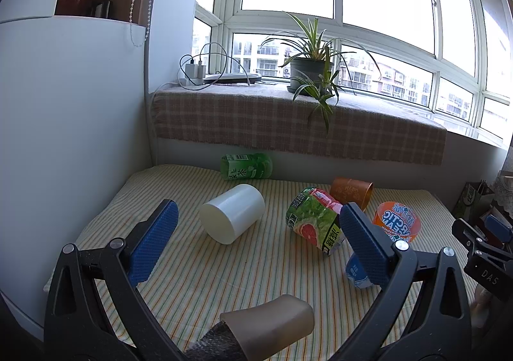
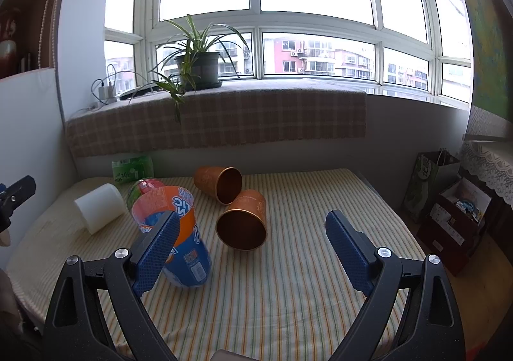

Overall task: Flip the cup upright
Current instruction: 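Open the right gripper and withdraw it from the upright cup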

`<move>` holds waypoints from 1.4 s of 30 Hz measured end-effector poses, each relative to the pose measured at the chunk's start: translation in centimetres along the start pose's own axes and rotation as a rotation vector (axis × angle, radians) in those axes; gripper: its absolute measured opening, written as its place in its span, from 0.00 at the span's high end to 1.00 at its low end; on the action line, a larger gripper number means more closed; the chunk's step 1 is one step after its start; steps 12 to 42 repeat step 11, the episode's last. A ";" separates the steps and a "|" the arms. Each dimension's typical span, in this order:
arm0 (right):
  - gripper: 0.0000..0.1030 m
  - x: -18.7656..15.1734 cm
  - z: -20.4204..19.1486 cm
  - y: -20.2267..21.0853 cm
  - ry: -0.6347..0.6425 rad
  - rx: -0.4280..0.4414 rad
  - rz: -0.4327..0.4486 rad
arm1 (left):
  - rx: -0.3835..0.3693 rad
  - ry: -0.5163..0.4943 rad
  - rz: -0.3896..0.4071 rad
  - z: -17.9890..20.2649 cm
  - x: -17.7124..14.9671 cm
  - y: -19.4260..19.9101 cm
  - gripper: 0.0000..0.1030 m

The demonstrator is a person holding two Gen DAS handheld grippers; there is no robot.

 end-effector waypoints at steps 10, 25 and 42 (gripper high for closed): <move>0.10 -0.2 -0.1 -0.3 0.005 0.000 -0.009 | 0.001 0.009 -0.010 -0.1 -0.2 0.0 0.01; 0.10 -0.3 -0.1 -0.4 0.007 0.000 -0.011 | 0.001 0.009 -0.014 -0.2 -0.2 -0.1 0.01; 0.10 -0.3 -0.1 -0.4 0.007 0.000 -0.011 | 0.001 0.009 -0.014 -0.2 -0.2 -0.1 0.01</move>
Point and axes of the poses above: each gripper's, at about its wrist camera, not at the fingertips, and y roughly against the way its jaws point, z to its right, x to its top, the point moved 2 cm from there along -y, roughly the way its jaws point, and after that the axes turned 12 degrees about x, right-handed, at the moved point
